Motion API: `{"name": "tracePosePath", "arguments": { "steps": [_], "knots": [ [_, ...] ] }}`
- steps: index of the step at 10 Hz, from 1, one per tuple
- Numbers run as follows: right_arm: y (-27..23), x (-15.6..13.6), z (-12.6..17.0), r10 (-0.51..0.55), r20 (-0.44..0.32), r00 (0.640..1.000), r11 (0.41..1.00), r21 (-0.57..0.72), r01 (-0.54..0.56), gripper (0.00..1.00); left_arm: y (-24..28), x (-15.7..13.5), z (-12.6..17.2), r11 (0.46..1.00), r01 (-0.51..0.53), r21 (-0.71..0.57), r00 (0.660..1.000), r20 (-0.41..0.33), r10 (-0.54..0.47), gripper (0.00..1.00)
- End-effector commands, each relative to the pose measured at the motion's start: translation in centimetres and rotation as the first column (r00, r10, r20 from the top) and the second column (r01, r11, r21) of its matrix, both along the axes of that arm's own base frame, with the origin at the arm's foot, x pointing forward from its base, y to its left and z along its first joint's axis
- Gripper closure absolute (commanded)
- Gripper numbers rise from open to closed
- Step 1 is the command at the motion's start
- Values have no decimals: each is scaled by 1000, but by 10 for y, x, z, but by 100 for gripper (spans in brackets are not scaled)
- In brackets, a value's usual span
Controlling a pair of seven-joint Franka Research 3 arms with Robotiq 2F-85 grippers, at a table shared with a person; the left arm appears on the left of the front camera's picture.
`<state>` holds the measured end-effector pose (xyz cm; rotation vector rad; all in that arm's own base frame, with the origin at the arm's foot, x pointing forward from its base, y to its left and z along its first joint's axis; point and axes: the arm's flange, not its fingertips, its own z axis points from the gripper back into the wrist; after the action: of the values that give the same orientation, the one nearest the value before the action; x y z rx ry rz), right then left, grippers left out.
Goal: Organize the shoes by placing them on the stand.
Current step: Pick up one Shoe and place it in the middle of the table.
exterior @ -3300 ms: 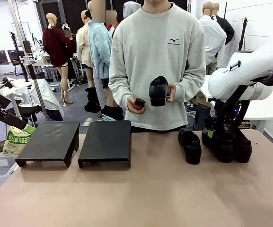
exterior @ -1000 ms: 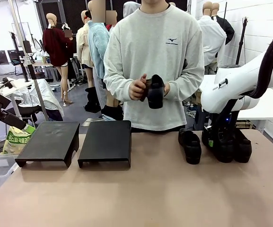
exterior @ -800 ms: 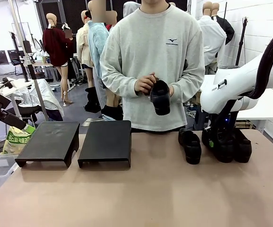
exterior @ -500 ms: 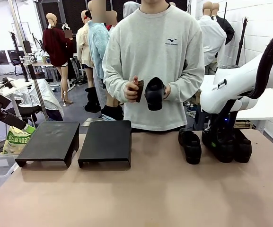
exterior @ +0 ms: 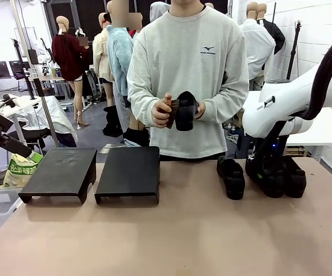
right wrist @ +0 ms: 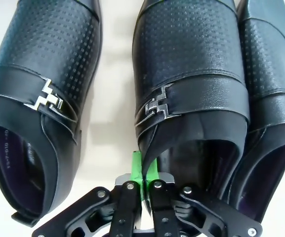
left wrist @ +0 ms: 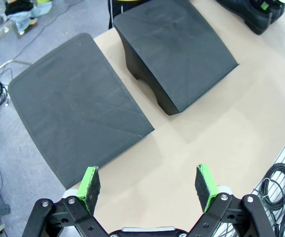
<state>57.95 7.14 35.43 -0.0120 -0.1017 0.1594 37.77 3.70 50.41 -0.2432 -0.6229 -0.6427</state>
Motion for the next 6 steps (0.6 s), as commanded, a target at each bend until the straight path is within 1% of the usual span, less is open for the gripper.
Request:
{"name": "tracePosePath", "arguments": {
  "steps": [1, 4, 5, 6],
  "knots": [
    [1, 0, 0, 10, 1, 1000, 1000, -9, -10, 100, 4, 0, -2, 1000, 17, -12, 1000, 7, -17, 0],
    [1, 0, 0, 3, -1, 1000, 1000, 0, -3, 100, 4, 0, -2, 1000, 17, -12, 1000, 7, -17, 0],
    [2, -9, 23, -58, 72, 996, 998, -4, 59, 100, 4, 0, -2, 1000, 17, -12, 1000, 7, -17, 0],
    [4, -25, 55, -96, 182, 979, 995, 19, 94, 100, 4, 0, -2, 1000, 17, -12, 1000, 7, -17, 0]
  ]
}}
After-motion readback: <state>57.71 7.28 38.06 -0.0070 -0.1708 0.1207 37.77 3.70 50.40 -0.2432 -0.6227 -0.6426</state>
